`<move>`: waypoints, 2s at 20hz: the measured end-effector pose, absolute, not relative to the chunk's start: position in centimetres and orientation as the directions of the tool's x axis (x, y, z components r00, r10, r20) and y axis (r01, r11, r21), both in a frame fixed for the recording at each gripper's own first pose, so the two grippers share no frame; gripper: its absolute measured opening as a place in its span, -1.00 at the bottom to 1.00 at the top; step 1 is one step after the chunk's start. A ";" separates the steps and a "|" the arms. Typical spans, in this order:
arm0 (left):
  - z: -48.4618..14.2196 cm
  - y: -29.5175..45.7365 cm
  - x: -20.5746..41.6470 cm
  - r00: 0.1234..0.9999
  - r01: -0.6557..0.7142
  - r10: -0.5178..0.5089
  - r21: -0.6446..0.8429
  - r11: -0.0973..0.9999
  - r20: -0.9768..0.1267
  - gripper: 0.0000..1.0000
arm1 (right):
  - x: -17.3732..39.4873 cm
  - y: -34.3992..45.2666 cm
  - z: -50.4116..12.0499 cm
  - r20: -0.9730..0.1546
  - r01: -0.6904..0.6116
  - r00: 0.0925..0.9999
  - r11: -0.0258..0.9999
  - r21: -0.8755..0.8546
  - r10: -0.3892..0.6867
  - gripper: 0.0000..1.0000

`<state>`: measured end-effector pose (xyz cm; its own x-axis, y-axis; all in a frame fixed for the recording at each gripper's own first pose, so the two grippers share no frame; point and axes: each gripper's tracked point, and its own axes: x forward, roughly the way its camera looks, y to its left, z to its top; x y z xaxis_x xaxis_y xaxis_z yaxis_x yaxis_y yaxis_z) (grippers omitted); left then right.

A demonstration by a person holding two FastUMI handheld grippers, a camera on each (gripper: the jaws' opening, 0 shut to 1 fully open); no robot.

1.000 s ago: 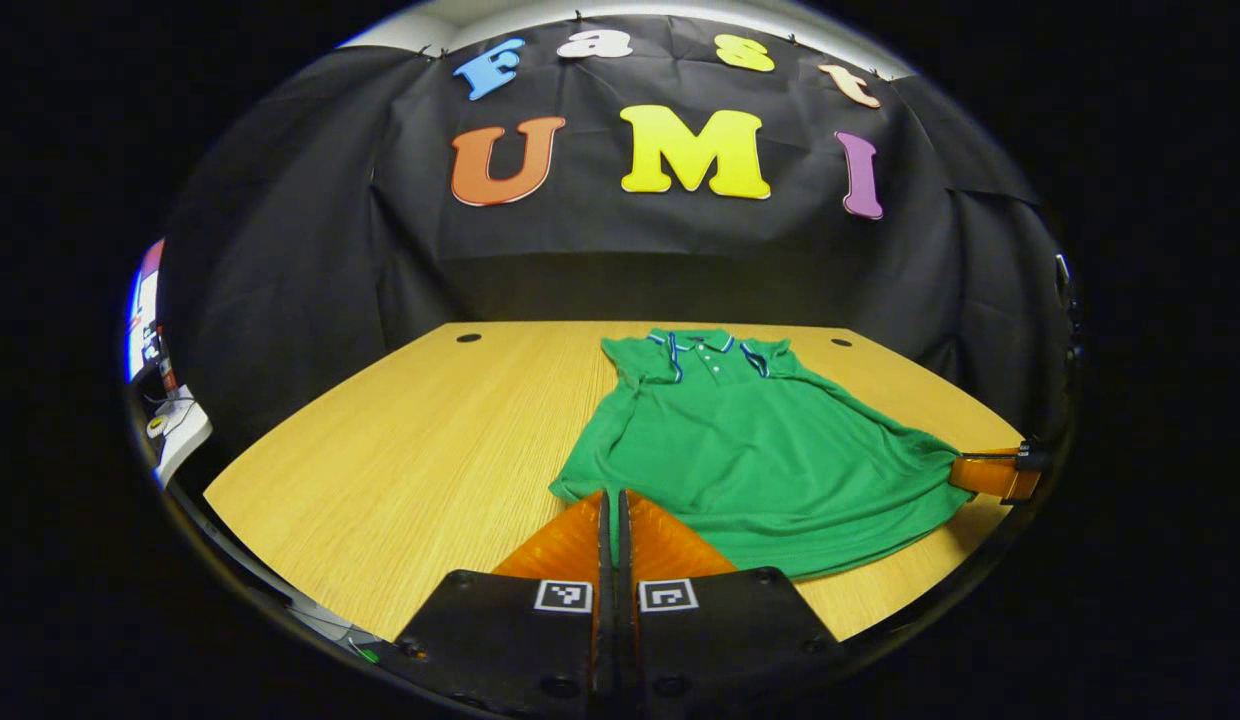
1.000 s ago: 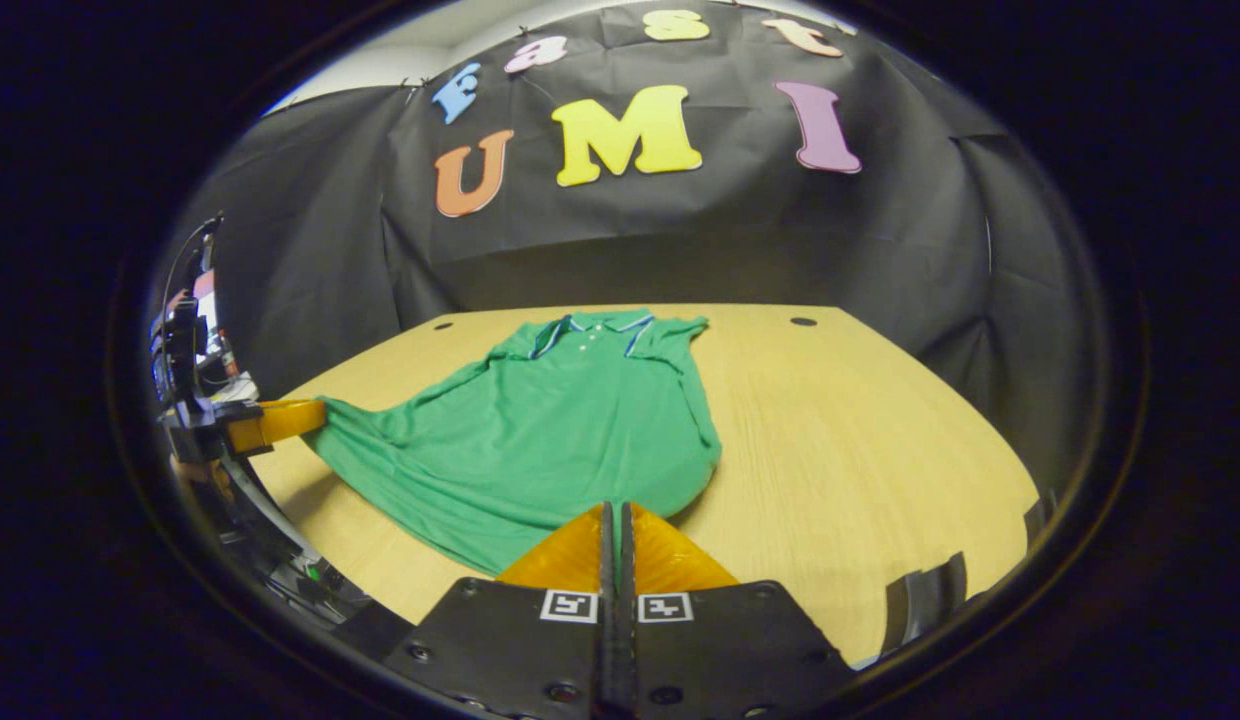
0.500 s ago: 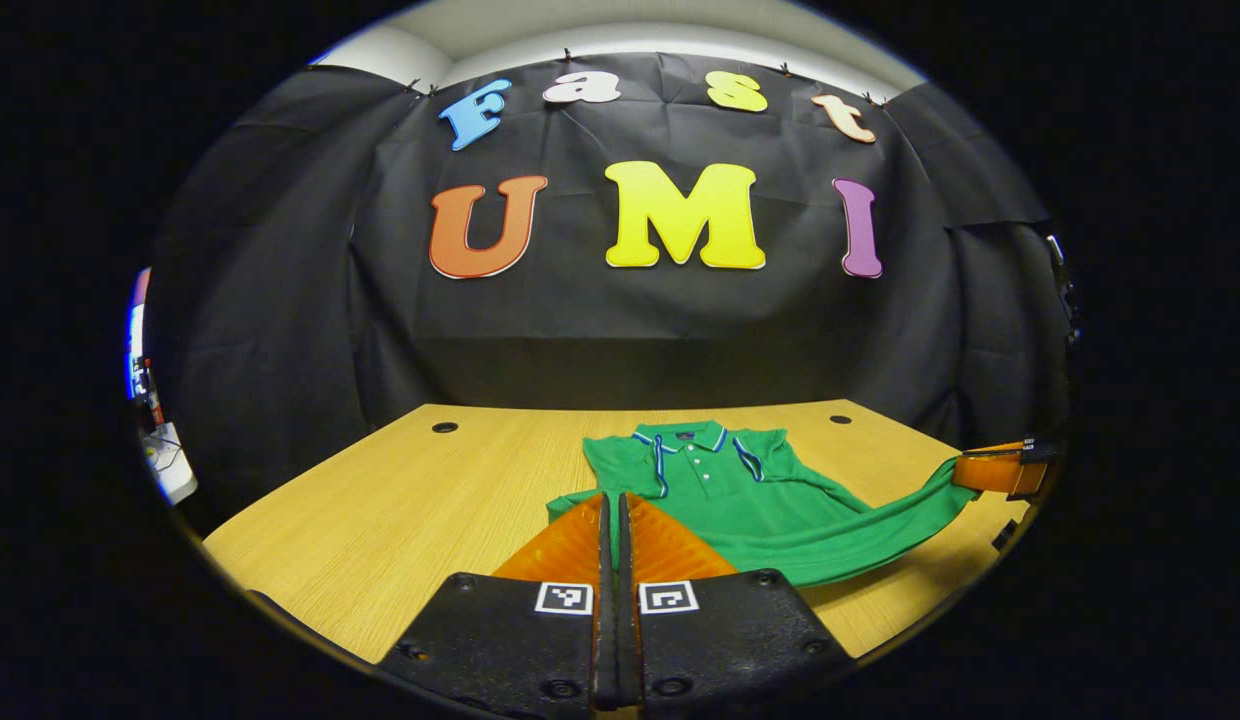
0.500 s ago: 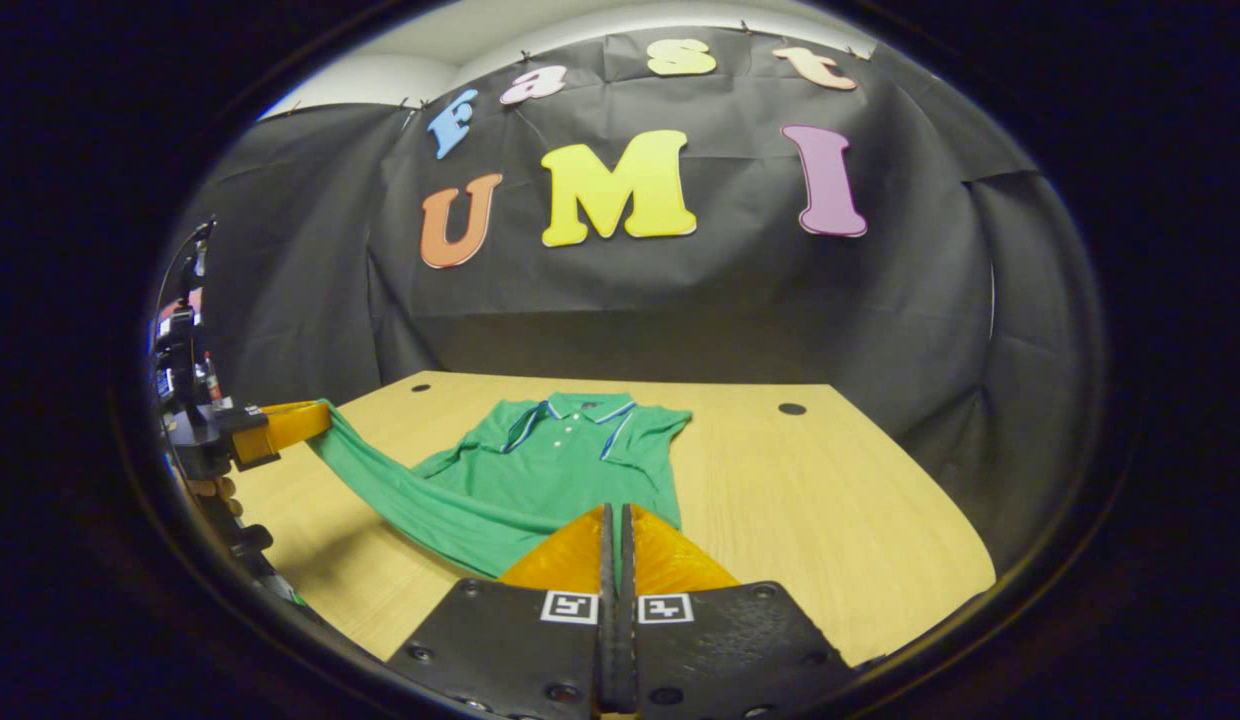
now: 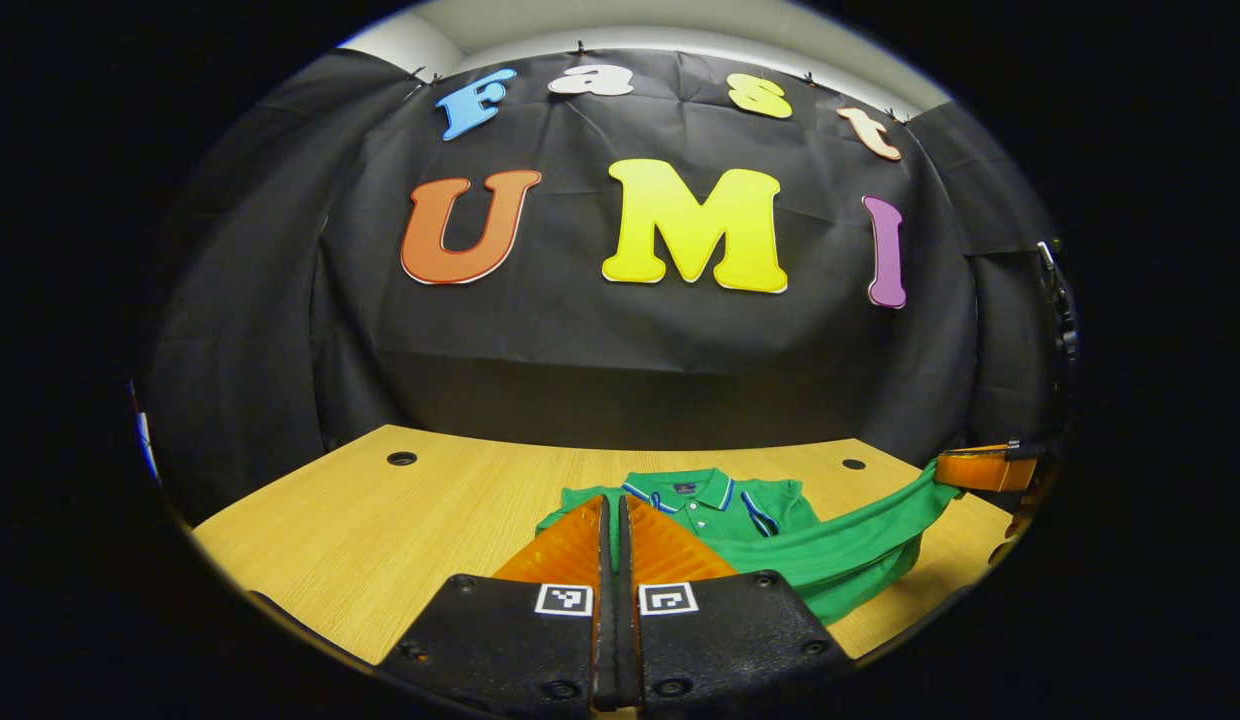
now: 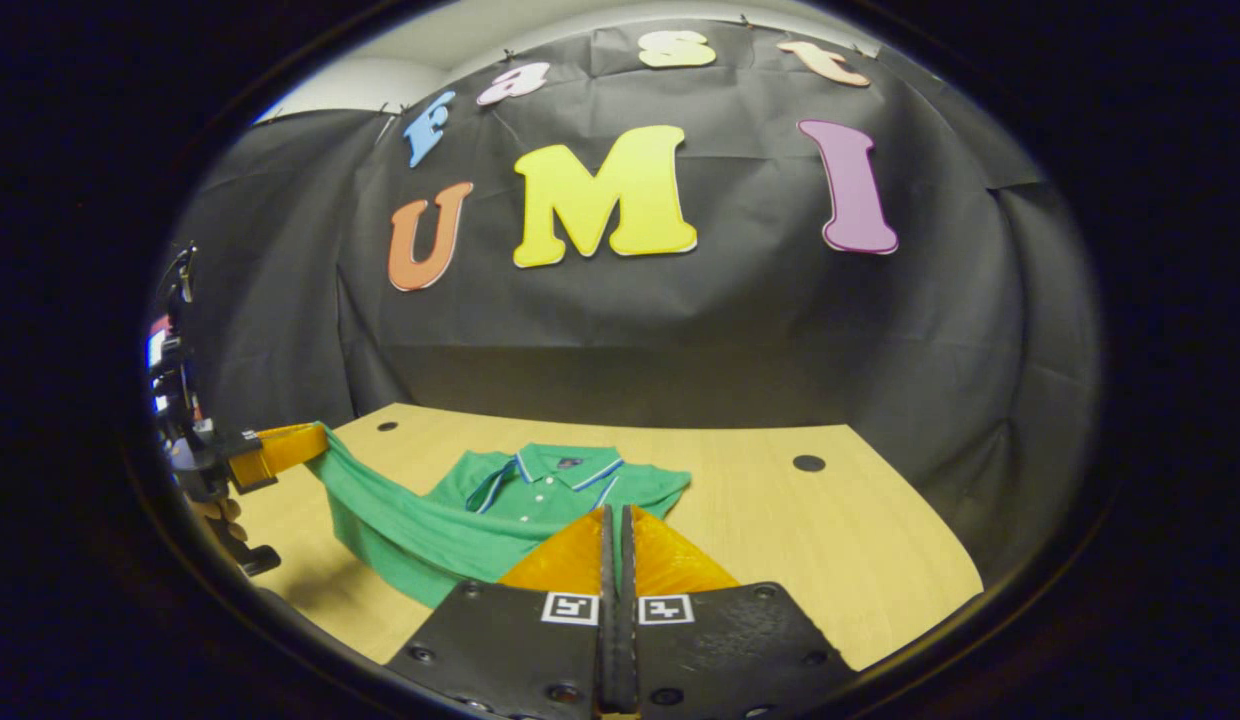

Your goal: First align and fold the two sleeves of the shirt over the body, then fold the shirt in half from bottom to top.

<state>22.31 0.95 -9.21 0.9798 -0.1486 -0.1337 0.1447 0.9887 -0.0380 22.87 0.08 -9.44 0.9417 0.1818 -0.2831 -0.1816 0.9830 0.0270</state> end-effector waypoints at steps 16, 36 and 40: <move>-11.5 2.3 40.0 0.983 0.054 -0.042 0.064 0.996 -0.177 -0.94 | 42.7 1.7 -13.0 -0.288 -0.142 0.950 0.988 -0.061 0.119 -1.00; -15.0 2.3 43.6 0.960 0.056 -0.062 -0.029 0.998 -0.273 0.94 | 46.4 -0.1 -14.1 -0.349 -0.035 0.937 0.994 -0.103 -0.003 0.93; -12.9 2.8 38.7 0.961 0.039 -0.058 -0.076 0.996 -0.271 0.94 | 41.3 -0.7 -9.2 -0.288 -0.035 0.958 0.993 -0.111 0.002 0.94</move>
<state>38.74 2.78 -12.94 0.9607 -0.0583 -0.2714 0.0390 0.9963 -0.0761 41.32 -0.69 -9.24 0.9575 0.0017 -0.2883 -0.0351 0.9932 -0.1106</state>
